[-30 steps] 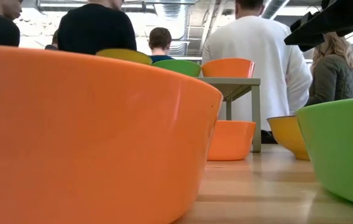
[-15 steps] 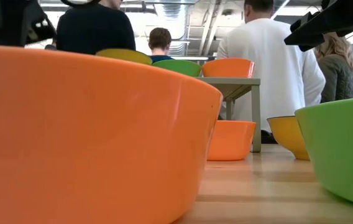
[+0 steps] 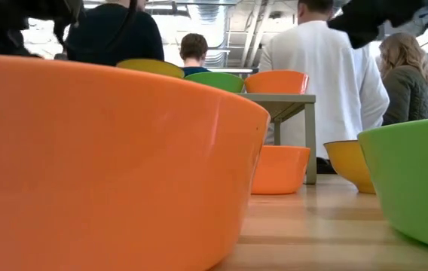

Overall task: Pick & Place Mini bowls
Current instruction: Stack the white patterned bowl on top of the white patterned bowl on the shelf, then stack the orange bowl on top of the orange bowl on the shelf

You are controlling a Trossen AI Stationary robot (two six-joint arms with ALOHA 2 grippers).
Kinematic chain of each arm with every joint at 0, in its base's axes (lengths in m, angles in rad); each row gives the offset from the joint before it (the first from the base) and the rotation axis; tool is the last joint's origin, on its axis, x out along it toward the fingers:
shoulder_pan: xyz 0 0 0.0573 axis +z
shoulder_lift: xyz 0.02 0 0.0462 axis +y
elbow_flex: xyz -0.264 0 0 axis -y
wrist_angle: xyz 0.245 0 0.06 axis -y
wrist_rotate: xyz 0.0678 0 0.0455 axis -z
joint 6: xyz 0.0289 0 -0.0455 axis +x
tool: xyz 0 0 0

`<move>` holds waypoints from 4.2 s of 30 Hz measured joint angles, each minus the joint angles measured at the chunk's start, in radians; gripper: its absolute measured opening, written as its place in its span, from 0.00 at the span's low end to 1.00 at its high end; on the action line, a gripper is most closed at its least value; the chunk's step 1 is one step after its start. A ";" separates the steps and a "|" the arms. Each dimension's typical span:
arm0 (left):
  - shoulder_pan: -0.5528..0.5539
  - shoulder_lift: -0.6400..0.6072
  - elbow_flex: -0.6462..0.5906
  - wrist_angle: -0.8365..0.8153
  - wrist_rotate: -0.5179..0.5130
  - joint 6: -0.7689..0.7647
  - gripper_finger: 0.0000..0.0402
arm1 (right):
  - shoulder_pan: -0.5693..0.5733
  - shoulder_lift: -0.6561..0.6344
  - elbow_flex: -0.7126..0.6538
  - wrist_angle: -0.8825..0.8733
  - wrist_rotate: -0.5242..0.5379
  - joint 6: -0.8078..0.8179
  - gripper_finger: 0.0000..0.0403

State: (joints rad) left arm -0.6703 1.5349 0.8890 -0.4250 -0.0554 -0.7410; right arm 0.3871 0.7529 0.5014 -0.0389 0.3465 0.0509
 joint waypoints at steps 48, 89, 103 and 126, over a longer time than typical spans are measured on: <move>0.090 -0.202 -0.004 -0.012 -0.153 0.127 0.02 | -0.150 0.297 0.115 0.046 -0.193 -0.062 0.42; 0.630 -0.581 0.123 -0.293 -0.432 -0.059 0.01 | -0.149 0.297 0.114 0.060 -0.192 -0.166 0.42; 0.676 -0.504 0.124 -0.376 -0.413 -0.105 0.01 | -0.150 0.297 0.114 0.084 -0.191 -0.166 0.42; 0.784 -0.468 0.124 -0.372 -0.355 -0.043 0.20 | -0.149 0.297 0.114 0.084 -0.191 -0.166 0.42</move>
State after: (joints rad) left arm 0.1137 1.0672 1.0126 -0.7969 -0.4107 -0.7843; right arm 0.2379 1.0496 0.6159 0.0448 0.1558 -0.1148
